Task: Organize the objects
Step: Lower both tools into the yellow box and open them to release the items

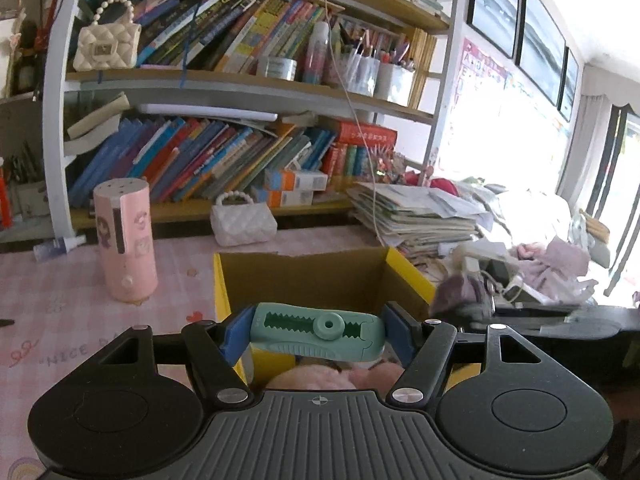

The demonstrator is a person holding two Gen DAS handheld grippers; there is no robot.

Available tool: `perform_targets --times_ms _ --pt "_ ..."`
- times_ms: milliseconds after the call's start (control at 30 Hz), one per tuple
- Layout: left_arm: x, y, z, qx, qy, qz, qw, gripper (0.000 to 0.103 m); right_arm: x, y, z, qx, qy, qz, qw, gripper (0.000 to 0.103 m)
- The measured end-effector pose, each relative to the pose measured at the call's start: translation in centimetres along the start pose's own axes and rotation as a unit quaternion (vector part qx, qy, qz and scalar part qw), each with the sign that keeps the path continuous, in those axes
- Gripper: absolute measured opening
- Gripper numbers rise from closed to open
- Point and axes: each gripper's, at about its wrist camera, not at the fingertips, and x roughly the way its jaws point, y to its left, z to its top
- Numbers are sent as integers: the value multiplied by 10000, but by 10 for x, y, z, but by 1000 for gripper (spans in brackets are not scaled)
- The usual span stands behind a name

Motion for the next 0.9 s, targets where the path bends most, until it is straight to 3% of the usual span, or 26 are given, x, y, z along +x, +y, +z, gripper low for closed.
perform_targets --times_ms 167,333,567,800,900 --pt "25 -3 -6 -24 257 144 9996 69 19 2 17 -189 -116 242 9995 41" --pt "45 0 -13 -13 508 321 9982 69 48 4 20 -382 66 355 9986 41" --pt "65 0 -18 115 741 456 9961 69 89 2 13 -691 698 521 9938 41" --pt "74 -11 -22 660 764 530 9935 69 123 -9 3 -618 1525 732 9837 41" --pt "73 -12 -24 765 733 514 9930 69 127 -8 0 -715 1627 830 9806 41"
